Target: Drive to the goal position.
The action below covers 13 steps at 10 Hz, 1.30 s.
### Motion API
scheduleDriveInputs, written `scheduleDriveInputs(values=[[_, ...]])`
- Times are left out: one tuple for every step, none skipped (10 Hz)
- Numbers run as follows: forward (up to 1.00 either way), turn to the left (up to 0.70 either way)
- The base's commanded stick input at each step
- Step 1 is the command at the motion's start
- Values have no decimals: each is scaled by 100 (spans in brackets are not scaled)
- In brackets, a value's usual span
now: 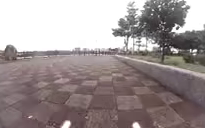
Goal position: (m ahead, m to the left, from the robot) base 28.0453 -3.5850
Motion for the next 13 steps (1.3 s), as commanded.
scheduleDriveInputs(values=[[70, 0], [70, 0], [70, 0], [70, 0], [70, 0], [70, 0], [70, 0], [70, 0], [70, 0], [70, 0], [70, 0], [70, 0], [70, 0]])
